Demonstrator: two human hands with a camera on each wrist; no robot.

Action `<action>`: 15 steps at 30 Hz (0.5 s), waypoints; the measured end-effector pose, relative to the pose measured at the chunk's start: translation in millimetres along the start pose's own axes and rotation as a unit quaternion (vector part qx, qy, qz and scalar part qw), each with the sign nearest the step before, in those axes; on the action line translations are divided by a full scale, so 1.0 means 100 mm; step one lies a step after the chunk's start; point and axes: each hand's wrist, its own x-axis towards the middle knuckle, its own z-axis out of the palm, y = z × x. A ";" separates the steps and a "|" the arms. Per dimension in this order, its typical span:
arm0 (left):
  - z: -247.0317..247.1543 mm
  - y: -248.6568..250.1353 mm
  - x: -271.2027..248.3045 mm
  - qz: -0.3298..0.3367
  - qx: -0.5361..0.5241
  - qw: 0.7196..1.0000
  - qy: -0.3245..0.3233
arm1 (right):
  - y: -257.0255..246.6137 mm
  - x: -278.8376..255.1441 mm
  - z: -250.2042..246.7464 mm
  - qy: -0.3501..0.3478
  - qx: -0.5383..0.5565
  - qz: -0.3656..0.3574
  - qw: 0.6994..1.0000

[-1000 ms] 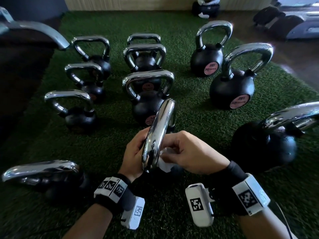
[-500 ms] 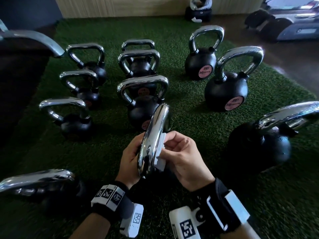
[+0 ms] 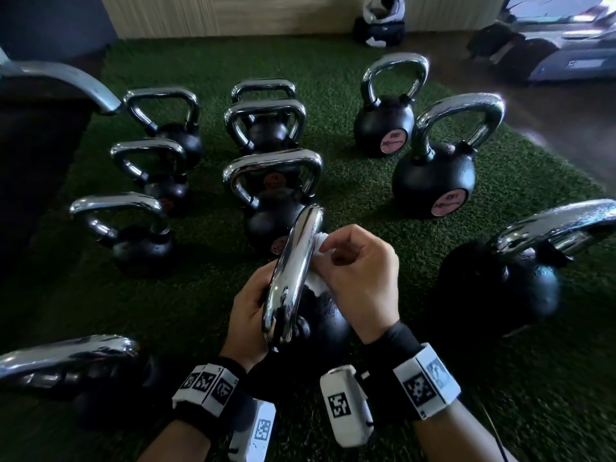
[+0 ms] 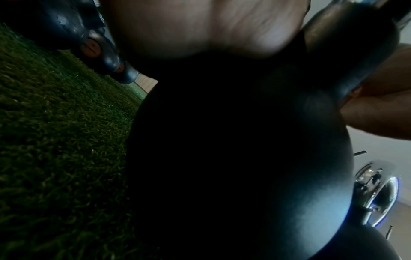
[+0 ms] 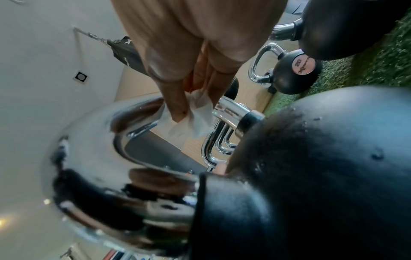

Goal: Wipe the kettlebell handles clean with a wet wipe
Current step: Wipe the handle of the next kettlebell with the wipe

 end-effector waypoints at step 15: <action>0.01 -0.07 0.03 0.008 0.038 0.999 -0.003 | 0.08 0.33 0.09 0.074 -0.122 0.060 0.988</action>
